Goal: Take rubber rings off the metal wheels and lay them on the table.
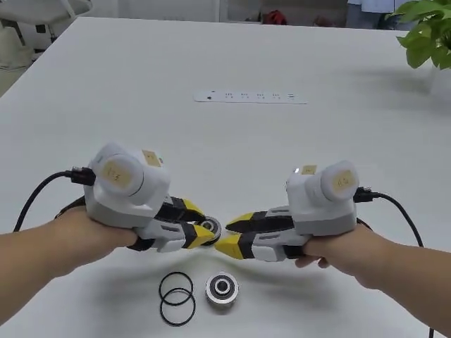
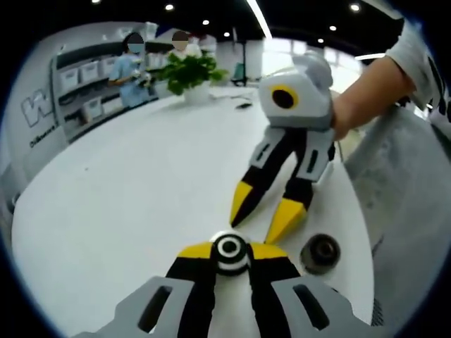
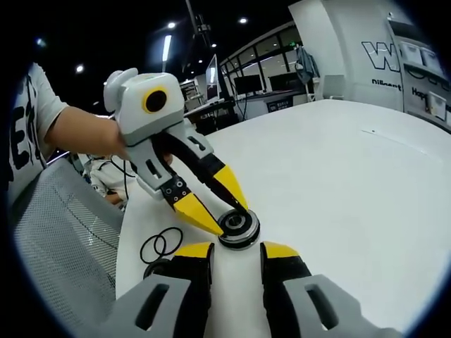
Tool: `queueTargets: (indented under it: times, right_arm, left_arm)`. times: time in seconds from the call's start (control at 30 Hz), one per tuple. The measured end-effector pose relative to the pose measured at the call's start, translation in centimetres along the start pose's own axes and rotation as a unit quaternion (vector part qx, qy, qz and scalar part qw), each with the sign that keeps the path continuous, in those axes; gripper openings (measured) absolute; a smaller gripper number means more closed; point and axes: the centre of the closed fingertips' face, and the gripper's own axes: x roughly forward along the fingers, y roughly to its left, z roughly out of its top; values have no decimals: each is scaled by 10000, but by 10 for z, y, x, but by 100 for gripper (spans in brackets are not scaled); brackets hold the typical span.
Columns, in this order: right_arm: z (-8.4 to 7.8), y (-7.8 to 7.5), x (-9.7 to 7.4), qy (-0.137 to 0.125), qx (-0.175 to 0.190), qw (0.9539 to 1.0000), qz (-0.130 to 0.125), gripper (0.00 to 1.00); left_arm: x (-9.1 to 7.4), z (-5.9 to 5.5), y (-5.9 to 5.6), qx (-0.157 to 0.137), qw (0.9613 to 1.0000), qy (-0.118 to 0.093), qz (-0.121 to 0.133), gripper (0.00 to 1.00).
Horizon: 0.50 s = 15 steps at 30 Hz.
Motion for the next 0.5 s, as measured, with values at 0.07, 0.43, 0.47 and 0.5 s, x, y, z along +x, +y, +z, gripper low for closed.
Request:
queueTargets:
  times: [0.07,0.43,0.47,0.5]
  right_arm:
    - [1,-1,1,-26,-3,10000,-30,23]
    - [5,0,9,-91,-127,9998,-137,25]
    - [6,0,10,-105,-142,9997,-152,26]
    - [6,0,11,-112,-141,9997,-156,26]
  left_arm:
    - [-1,0,-1,14,10000,-25,28,18]
    - [-1,-1,2,-111,9999,-50,111,15]
    - [-1,-1,2,-118,9998,-55,117,15]
    - [-1,-1,2,-121,9998,-58,121,15]
